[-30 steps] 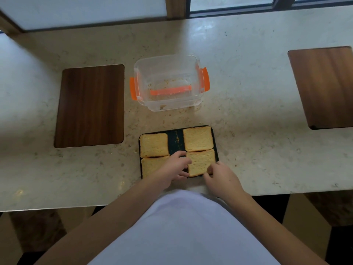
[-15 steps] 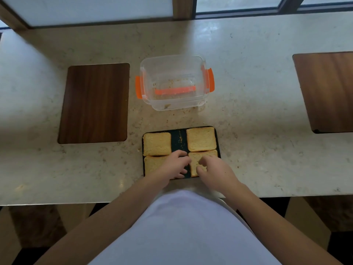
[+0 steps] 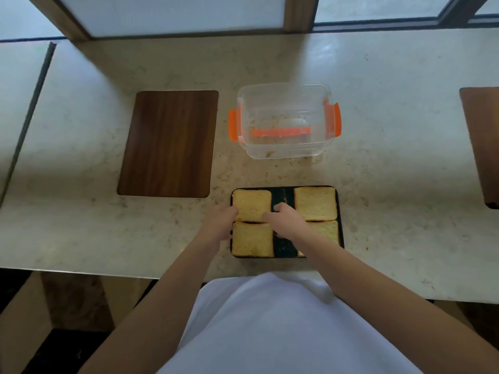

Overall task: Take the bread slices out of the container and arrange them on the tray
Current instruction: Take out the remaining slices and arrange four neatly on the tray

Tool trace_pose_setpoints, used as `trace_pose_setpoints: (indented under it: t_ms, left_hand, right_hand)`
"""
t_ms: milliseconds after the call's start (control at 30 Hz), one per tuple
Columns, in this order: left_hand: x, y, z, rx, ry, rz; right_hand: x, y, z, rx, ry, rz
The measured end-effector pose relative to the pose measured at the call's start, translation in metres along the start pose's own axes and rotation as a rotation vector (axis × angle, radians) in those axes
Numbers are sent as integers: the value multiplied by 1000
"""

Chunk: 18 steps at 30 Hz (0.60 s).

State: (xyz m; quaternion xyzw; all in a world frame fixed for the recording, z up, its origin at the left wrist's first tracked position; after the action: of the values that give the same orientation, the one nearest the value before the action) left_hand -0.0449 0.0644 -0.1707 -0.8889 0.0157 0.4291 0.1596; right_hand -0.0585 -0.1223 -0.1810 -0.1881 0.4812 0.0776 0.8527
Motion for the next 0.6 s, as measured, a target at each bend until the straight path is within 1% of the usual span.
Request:
trace_pose_setpoints:
  t_ms: [167, 367, 500, 600]
  left_hand:
    - [6, 0, 4, -23, -45, 2]
    - [8, 7, -1, 54, -26, 14]
    - [10, 18, -4, 98, -23, 54]
    - [12, 27, -6, 82, -8, 83]
  right_hand:
    - [-2, 0, 2, -20, 17, -34]
    - [0, -3, 1, -10, 5, -67]
    - [2, -8, -4, -16, 17, -80]
    - [-2, -16, -4, -19, 5, -110]
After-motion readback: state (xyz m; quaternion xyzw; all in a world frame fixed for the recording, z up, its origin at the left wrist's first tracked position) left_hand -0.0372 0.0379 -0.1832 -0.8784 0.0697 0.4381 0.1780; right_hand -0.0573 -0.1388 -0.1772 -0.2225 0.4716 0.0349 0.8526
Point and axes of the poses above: each hand's wrist, its own x-axis towards the middle knuckle, its own y-axis out of the palm, z = x × y, the point moved 10 cm from there along x, towards the middle knuckle, and after that the axes turned 4 degrees about y, right-handed, at the moved point
